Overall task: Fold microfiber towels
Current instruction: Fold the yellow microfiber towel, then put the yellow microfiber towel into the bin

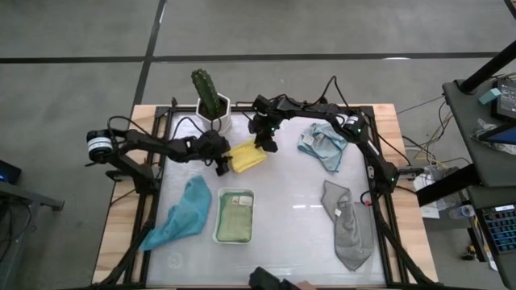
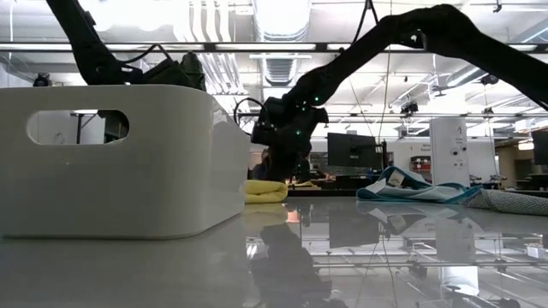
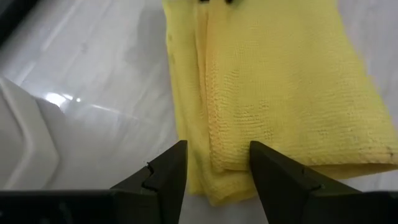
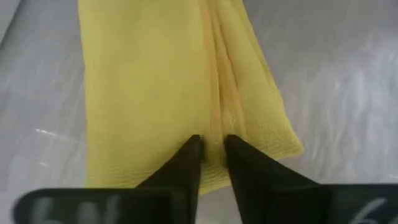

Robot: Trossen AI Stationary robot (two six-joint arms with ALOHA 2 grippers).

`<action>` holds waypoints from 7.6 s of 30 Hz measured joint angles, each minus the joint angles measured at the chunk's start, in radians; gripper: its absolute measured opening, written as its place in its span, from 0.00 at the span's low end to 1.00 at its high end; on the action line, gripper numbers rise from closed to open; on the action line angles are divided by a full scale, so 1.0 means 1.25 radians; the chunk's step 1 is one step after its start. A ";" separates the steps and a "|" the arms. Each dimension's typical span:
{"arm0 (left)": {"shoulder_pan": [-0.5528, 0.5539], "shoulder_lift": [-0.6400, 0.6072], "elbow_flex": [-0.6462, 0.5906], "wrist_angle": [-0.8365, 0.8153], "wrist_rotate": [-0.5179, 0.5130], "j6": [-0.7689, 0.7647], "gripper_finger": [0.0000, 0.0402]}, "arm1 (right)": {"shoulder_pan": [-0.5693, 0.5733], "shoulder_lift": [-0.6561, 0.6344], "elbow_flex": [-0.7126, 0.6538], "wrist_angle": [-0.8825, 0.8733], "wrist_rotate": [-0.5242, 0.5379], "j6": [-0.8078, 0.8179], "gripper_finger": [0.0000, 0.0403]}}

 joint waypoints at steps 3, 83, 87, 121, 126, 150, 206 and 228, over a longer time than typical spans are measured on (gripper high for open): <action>0.000 -0.023 0.000 -0.009 -0.022 0.020 0.40 | 0.000 -0.001 -0.002 -0.008 0.000 0.018 0.05; -0.026 0.043 0.024 0.115 -0.155 0.040 0.01 | 0.169 -0.397 -0.700 0.668 0.366 0.821 0.12; -0.042 0.009 0.023 0.108 -0.154 0.039 0.01 | 0.158 -0.411 -0.700 0.662 0.365 0.802 0.21; -0.100 -0.036 0.065 0.078 -0.064 0.184 0.25 | 0.019 -0.350 -0.473 0.468 0.190 0.607 0.32; -0.106 0.007 0.144 -0.021 -0.066 0.277 0.49 | 0.019 -0.367 -0.481 0.431 0.190 0.599 0.32; -0.105 0.215 0.271 -0.120 -0.048 0.402 0.51 | 0.019 -0.408 -0.577 0.366 0.190 0.592 0.32; -0.788 -0.172 0.302 -0.445 -0.424 0.459 0.00 | 0.103 -0.930 -1.045 0.714 0.192 0.665 0.32; -0.822 -0.062 0.231 -0.411 -0.366 0.274 0.03 | 0.121 -0.886 -1.045 0.732 0.192 0.688 0.32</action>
